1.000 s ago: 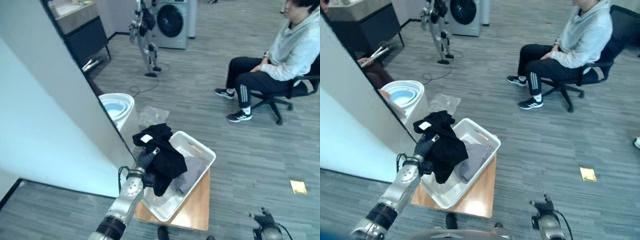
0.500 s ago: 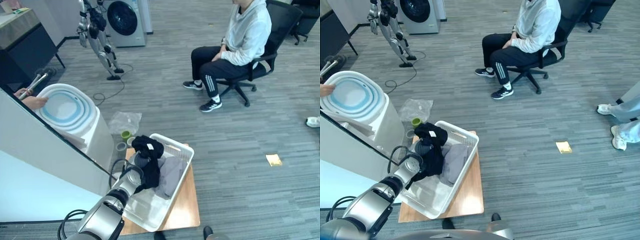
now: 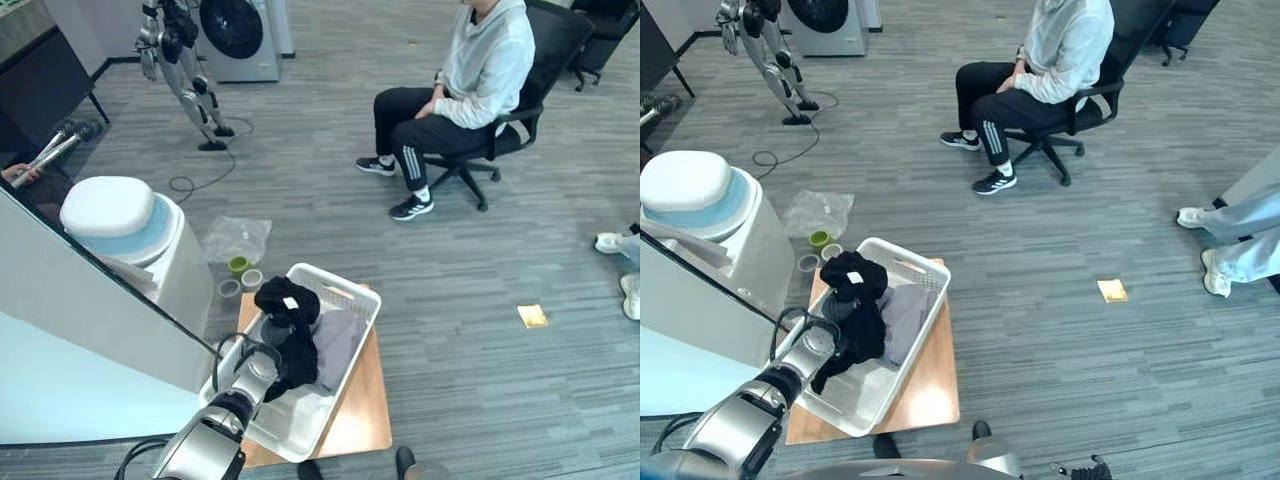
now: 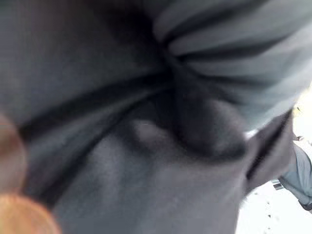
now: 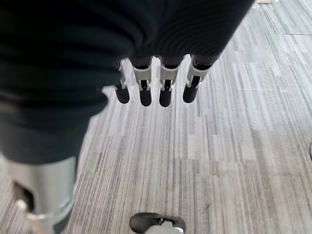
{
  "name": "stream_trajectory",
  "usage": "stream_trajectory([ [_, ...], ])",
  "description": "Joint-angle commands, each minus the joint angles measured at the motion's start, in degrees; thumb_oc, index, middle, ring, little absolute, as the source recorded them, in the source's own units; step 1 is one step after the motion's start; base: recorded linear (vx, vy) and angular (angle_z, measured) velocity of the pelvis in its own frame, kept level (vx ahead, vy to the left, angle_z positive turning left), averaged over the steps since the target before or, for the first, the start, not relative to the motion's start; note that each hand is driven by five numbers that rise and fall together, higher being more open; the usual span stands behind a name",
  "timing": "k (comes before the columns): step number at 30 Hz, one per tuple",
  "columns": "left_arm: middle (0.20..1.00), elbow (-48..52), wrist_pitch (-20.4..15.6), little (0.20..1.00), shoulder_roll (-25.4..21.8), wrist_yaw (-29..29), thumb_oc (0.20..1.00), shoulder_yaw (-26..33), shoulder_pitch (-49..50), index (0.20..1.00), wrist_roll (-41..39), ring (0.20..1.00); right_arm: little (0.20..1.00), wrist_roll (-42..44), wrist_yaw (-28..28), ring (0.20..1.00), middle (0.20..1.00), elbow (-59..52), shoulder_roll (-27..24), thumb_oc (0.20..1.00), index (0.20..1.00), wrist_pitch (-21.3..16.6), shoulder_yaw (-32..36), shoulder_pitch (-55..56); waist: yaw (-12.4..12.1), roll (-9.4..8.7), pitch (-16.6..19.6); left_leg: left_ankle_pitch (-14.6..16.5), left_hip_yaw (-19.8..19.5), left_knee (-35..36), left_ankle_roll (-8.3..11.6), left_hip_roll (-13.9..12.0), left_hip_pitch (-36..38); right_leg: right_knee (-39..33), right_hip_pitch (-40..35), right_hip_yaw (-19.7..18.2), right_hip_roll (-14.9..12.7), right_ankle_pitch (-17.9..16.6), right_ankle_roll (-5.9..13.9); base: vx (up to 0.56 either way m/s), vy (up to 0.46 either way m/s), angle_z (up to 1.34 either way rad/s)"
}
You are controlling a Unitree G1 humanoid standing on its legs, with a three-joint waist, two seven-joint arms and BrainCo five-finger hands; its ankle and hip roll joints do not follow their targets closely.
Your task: Pick up bed clothes into laundry basket.
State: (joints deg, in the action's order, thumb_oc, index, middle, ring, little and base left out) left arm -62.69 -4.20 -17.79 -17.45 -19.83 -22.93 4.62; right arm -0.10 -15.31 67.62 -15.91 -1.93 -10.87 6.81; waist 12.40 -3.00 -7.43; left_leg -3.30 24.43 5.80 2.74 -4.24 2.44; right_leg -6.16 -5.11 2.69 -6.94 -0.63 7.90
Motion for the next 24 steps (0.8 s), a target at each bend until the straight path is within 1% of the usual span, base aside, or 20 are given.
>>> stream_trajectory([
  [1,1.0,-2.63,-2.77,1.0,-2.39,-0.56,1.0,3.81,-5.18,1.0,-3.92,1.0,1.0,-2.96,1.2,1.0,1.0,-1.45,-0.26,1.0,1.0,-0.52,-1.97,-3.14,0.61,2.08,-1.74,6.77,-0.41,-0.8,1.85,-0.55,5.44,1.16,0.27,5.83,-1.24,-0.57,2.15,-0.04,-0.031,-0.33],
  [3,1.0,-1.51,-2.99,1.0,-2.95,-1.22,1.0,5.33,-4.08,1.0,-5.38,1.0,1.0,-3.72,1.17,1.0,1.0,-3.82,0.24,1.0,1.0,-0.82,-2.56,-2.77,0.98,1.97,-1.33,6.72,-0.05,-0.8,1.91,-0.65,5.5,1.16,0.44,5.34,-1.14,-0.59,1.96,-0.02,-0.026,-0.23],
  [5,1.0,1.15,-3.67,1.0,-2.91,-2.79,1.0,7.34,-3.16,1.0,-7.85,1.0,1.0,-4.19,0.99,1.0,1.0,-7.08,0.82,1.0,1.0,-1.09,-3.33,-2.74,0.85,1.79,-1.05,6.68,-0.25,-0.8,1.92,-0.72,5.56,1.16,0.31,5.35,-1.09,-0.45,1.78,-0.01,-0.041,-0.14],
  [7,1.0,5.19,-4.77,1.0,-1.65,-4.57,1.0,10.33,-1.74,1.0,-12.92,1.0,1.0,-4.21,0.77,1.0,1.0,-12.88,1.0,1.0,1.0,-1.9,-4.07,-1.81,0.68,1.51,-0.87,6.64,-0.62,-0.8,1.94,-0.76,5.67,1.16,0.05,5.37,-1.02,-0.3,1.66,-0.01,-0.041,0.01],
  [8,1.0,9.18,-5.8,1.0,-0.47,-5.7,1.0,11.8,-0.14,1.0,-15.8,1.0,1.0,-4.24,0.26,1.0,1.0,-18.43,0.75,1.0,1.0,-2.8,-3.87,-1.08,0.46,1.21,-0.71,6.65,-0.97,-0.8,1.85,-0.69,5.7,1.16,-0.14,5.42,-1.0,-0.21,1.54,0.0,0.0,0.0],
  [10,1.0,13.55,-6.95,1.0,0.92,-6.39,1.0,12.74,1.24,1.0,-18.9,1.0,1.0,-4.9,-0.26,1.0,1.0,-24.21,0.22,1.0,1.0,-3.33,-3.66,-1.1,0.12,1.06,-0.71,6.71,-1.45,-0.8,1.68,-0.67,5.61,1.16,-0.26,5.45,-1.12,-0.14,1.5,0.0,0.0,0.0],
  [11,1.0,18.65,-8.27,1.0,2.24,-7.02,1.0,13.28,2.94,1.0,-21.25,1.0,1.0,-4.49,-0.56,1.0,1.0,-29.53,-0.18,1.0,1.0,-4.05,-2.72,-0.94,-0.33,0.99,-0.71,6.93,-1.89,-0.8,1.49,-0.6,5.67,1.16,-0.43,5.54,-1.18,-0.06,1.4,-0.02,0.011,0.04],
  [12,1.0,18.71,-8.24,1.0,2.26,-7.04,1.0,13.27,3.0,1.0,-21.25,1.0,1.0,-4.5,-0.54,1.0,1.0,-29.6,-0.21,1.0,1.0,-4.0,-2.71,-0.87,-0.33,1.01,-0.68,6.94,-1.9,-0.8,1.49,-0.6,5.68,1.16,-0.45,5.54,-1.18,-0.06,1.4,-0.01,0.021,0.06],
  [13,1.0,21.66,-8.86,1.0,3.21,-6.64,1.0,13.22,4.33,1.0,-22.57,1.0,1.0,-4.0,-0.5,1.0,1.0,-33.38,-0.59,1.0,1.0,-4.63,-1.92,-0.53,-0.68,1.05,-0.69,7.1,-2.23,-0.8,1.37,-0.57,5.77,1.16,-0.66,5.78,-1.2,0.01,1.31,0.0,0.01,0.07],
  [14,1.0,21.67,-8.86,1.0,3.21,-6.64,1.0,13.22,4.34,1.0,-22.57,1.0,1.0,-4.0,-0.5,1.0,1.0,-33.38,-0.6,1.0,1.0,-4.63,-1.92,-0.52,-0.68,1.06,-0.68,7.1,-2.23,-0.8,1.37,-0.57,5.77,1.16,-0.66,5.78,-1.2,0.01,1.31,0.02,0.013,0.11],
  [15,1.0,27.29,-9.9,1.0,4.84,-5.99,1.0,13.34,7.39,1.0,-24.86,1.0,1.0,-1.94,-0.68,1.0,1.0,-38.77,-0.96,1.0,1.0,-5.78,-0.07,-0.22,-1.46,1.01,-0.69,7.33,-2.74,-0.8,1.23,-0.54,6.03,1.16,-0.97,6.1,-1.2,0.14,1.17,0.02,0.0,0.19],
  [18,1.0,33.41,-10.91,1.0,7.67,-3.89,1.0,12.86,12.78,1.0,-28.58,1.0,1.0,1.58,-0.36,1.0,1.0,-46.98,-1.17,1.0,1.0,-7.66,2.47,0.4,-3.03,1.05,-1.01,7.53,-3.61,-0.8,1.0,-0.47,6.33,1.16,-1.65,6.83,-1.11,0.47,0.87,0.02,0.001,0.11],
  [19,1.0,34.89,-11.0,1.0,8.02,-2.64,1.0,12.41,14.65,1.0,-29.2,1.0,1.0,2.05,-0.15,1.0,1.0,-49.72,-1.22,1.0,1.0,-8.36,3.17,0.89,-3.38,1.08,-1.05,7.57,-3.88,-0.8,0.96,-0.51,6.4,1.16,-1.82,6.99,-1.09,0.55,0.81,0.03,0.003,0.14],
  [20,1.0,39.19,-11.32,1.0,8.22,-0.68,1.0,11.67,18.26,1.0,-29.86,1.0,1.0,2.04,0.18,1.0,1.0,-54.03,-1.6,1.0,1.0,-9.37,4.13,1.29,-4.37,1.22,-0.97,7.41,-4.34,-0.8,0.9,-0.58,6.13,1.16,-1.75,7.26,-1.02,0.6,0.61,0.02,0.003,0.22],
  [22,1.0,41.0,-11.16,1.0,7.99,0.16,1.0,11.3,19.88,1.0,-29.52,1.0,1.0,1.88,0.4,1.0,1.0,-55.79,-1.77,1.0,1.0,-9.68,4.43,1.74,-4.71,1.27,-0.97,7.4,-4.54,-0.8,0.9,-0.56,6.18,1.16,-1.91,7.47,-1.0,0.69,0.58,0.01,0.007,0.21],
  [24,1.0,44.64,-11.51,1.0,7.05,1.1,1.0,11.33,22.38,1.0,-27.77,1.0,1.0,1.6,0.79,1.0,1.0,-58.18,-2.27,1.0,1.0,-10.42,4.85,1.87,-5.81,1.27,-1.1,7.44,-5.01,-0.8,0.84,-0.55,6.19,1.16,-2.27,7.86,-0.95,0.9,0.51,0.0,0.009,0.12],
])
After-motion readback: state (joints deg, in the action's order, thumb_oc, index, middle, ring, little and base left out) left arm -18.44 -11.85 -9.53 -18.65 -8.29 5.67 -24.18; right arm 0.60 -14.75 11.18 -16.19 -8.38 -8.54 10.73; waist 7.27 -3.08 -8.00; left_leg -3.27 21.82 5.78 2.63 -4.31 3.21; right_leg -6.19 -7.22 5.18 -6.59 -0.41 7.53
